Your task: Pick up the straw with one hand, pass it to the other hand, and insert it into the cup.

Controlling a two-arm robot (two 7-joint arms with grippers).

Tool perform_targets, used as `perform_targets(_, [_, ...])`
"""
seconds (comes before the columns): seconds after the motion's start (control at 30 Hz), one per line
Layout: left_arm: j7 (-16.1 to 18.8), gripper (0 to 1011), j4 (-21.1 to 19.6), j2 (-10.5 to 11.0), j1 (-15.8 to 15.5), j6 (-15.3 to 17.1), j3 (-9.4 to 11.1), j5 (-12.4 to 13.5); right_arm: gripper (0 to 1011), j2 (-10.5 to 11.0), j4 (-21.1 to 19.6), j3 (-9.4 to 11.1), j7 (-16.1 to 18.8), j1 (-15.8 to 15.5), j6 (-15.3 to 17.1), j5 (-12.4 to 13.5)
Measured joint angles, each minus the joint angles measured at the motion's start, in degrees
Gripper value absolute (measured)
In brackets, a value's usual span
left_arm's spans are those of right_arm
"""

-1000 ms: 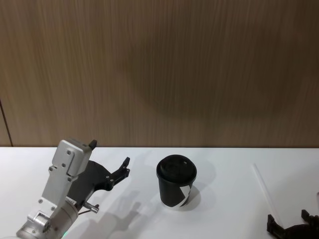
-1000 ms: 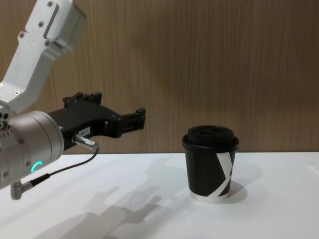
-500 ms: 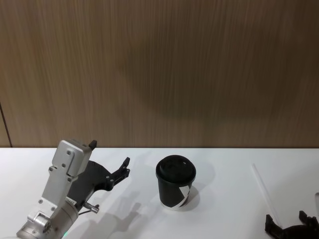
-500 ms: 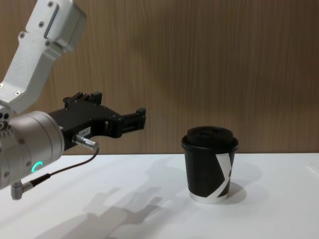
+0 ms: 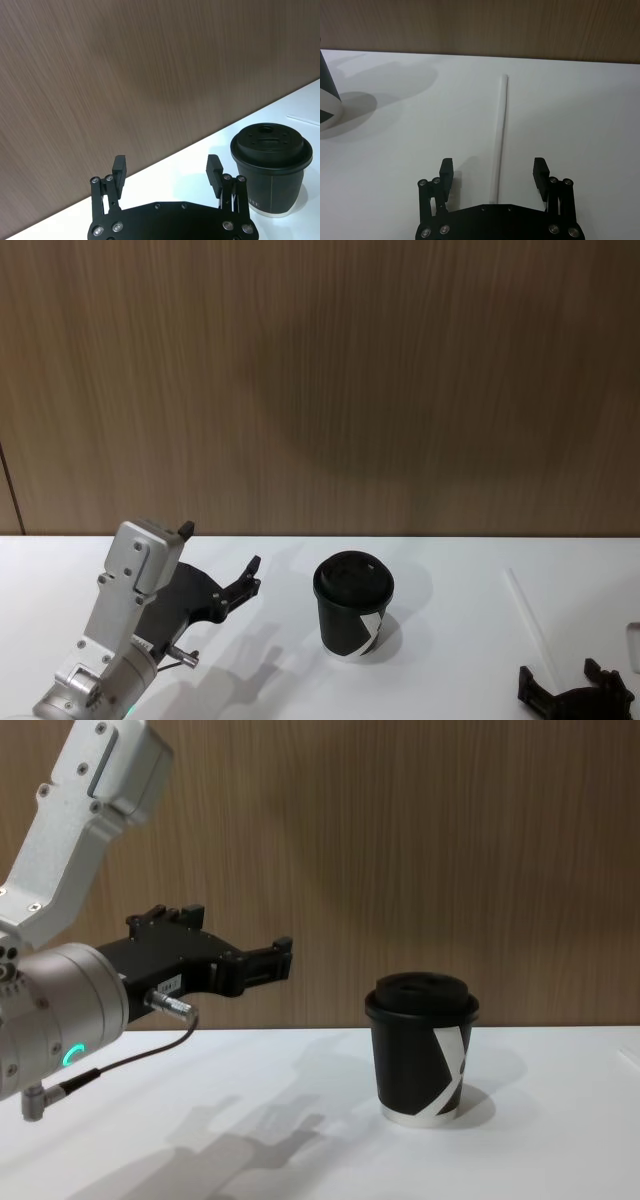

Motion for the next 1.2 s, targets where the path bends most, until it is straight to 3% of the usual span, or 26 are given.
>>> perform_targets(0.43, [0.00,1003,0.00,0.00,0.00,0.00,0.00,0.00,1001,-1.11,-0.90,0.72,0.57,0.18,-1.03,0.35])
perform_targets(1.2, [0.00,1003,0.00,0.00,0.00,0.00,0.00,0.00,1001,-1.20,-1.67,0.46,1.76,-0.41,1.89,-0.96])
